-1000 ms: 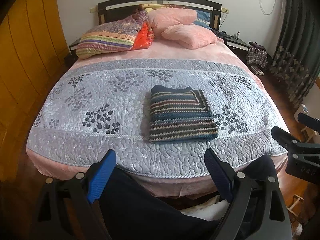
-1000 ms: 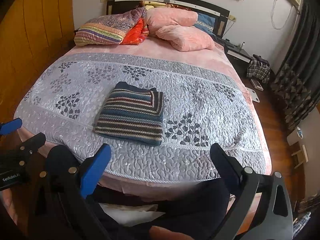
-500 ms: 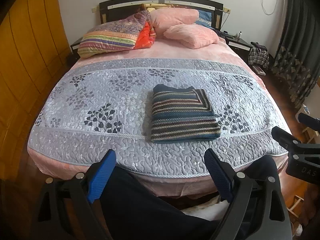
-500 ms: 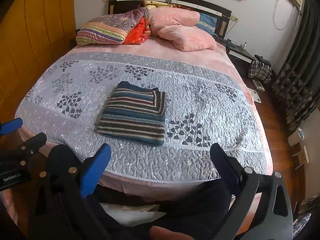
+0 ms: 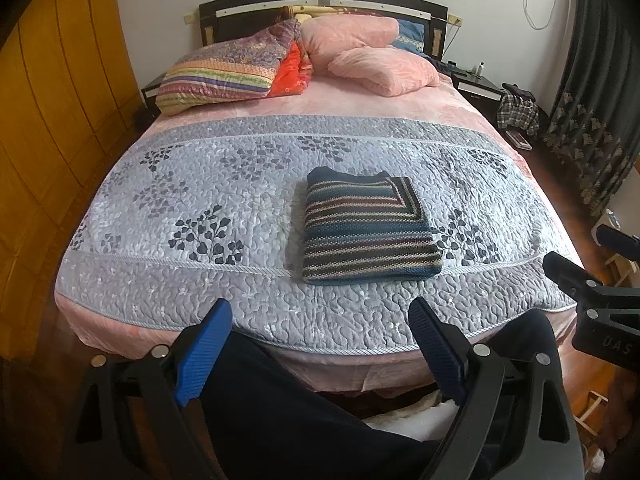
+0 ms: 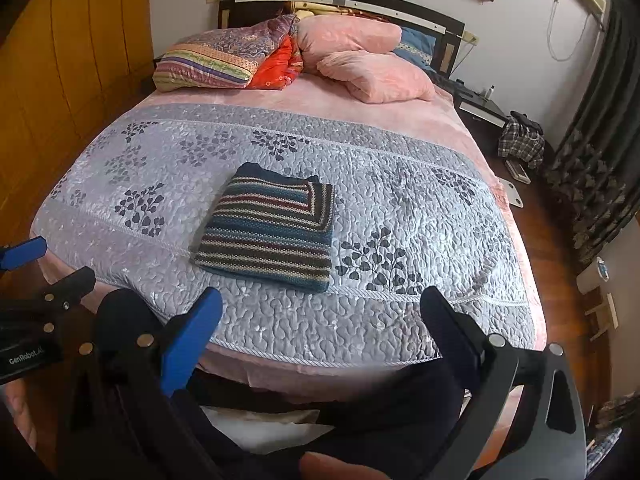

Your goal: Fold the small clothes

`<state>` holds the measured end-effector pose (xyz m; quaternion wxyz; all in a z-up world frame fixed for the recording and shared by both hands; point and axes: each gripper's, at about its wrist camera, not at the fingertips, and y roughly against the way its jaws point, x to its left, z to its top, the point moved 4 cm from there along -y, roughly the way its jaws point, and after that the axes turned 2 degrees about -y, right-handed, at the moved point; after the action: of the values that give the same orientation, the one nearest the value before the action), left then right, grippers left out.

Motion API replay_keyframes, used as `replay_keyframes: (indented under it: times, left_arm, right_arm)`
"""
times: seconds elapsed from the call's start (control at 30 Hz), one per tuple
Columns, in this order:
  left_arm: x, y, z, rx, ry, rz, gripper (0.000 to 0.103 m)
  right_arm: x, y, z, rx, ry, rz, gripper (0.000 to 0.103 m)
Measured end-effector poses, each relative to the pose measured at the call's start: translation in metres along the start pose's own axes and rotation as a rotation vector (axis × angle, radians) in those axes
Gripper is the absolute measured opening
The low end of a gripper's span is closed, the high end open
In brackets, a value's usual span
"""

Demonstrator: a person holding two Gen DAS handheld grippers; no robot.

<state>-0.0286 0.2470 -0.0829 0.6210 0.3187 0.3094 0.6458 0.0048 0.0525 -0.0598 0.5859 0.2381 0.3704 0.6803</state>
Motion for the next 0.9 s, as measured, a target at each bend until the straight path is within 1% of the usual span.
replay_keyframes:
  times: [0.9]
  left_arm:
    - [-0.0067,0.0023,0.0024,-0.004,-0.010,-0.005,0.090]
  right_arm:
    - [-0.0002,0.0055,0.0041,-0.019,0.020,0.003,0.099]
